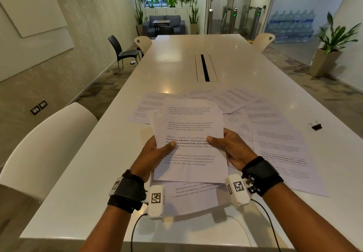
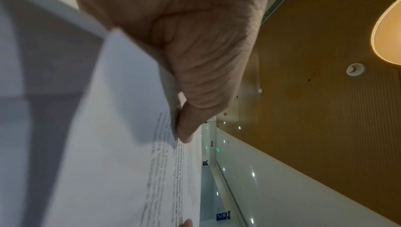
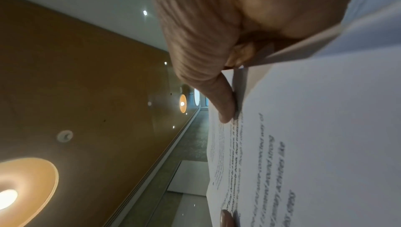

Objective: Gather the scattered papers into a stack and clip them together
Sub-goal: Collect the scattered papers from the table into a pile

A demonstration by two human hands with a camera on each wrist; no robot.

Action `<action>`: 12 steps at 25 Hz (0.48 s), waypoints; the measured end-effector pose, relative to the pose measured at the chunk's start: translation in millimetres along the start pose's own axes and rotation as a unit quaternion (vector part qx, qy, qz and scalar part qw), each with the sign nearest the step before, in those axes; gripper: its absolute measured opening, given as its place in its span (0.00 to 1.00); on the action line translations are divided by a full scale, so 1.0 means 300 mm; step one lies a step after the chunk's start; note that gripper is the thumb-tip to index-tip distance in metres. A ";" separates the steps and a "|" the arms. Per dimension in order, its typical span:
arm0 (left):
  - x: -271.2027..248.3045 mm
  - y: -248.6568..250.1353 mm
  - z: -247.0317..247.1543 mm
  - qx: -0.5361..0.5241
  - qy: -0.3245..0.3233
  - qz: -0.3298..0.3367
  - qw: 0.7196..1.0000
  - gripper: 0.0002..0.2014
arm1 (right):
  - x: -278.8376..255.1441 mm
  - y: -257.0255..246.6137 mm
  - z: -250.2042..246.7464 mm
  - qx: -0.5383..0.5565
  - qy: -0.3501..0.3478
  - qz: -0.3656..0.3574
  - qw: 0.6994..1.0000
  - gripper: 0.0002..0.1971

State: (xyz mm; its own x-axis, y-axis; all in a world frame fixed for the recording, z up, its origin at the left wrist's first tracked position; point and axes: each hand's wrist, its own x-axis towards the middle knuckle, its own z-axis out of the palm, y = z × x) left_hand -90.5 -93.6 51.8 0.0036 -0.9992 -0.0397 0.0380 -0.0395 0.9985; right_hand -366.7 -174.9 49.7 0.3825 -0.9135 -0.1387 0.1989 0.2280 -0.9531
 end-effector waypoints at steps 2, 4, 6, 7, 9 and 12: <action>0.006 0.000 -0.012 -0.007 0.014 0.013 1.000 0.24 | 0.000 -0.022 0.000 -0.023 0.012 -0.021 0.999 0.23; 0.011 0.014 -0.018 -0.037 0.042 0.030 0.998 0.25 | -0.011 -0.048 0.009 -0.054 0.024 -0.044 0.997 0.23; 0.014 0.040 -0.021 -0.059 0.056 0.056 0.995 0.27 | -0.027 -0.082 0.021 -0.093 0.033 -0.076 0.992 0.21; 0.015 0.057 -0.018 -0.062 0.058 0.074 0.994 0.28 | -0.034 -0.100 0.028 -0.107 0.033 -0.095 0.989 0.21; 0.012 0.097 -0.006 -0.065 0.066 0.113 0.989 0.27 | -0.046 -0.133 0.047 -0.128 0.034 -0.133 0.982 0.20; 0.010 0.156 0.021 -0.054 0.090 0.170 0.980 0.26 | -0.057 -0.170 0.071 -0.116 0.042 -0.170 0.978 0.19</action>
State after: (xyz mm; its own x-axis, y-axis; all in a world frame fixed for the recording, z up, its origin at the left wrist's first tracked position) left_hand -95.1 -98.5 98.5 0.2110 -0.9368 0.2791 0.1097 0.3064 0.9456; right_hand -364.3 -163.7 106.5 0.2520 -0.9501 0.1840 0.0879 -0.1668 -0.9821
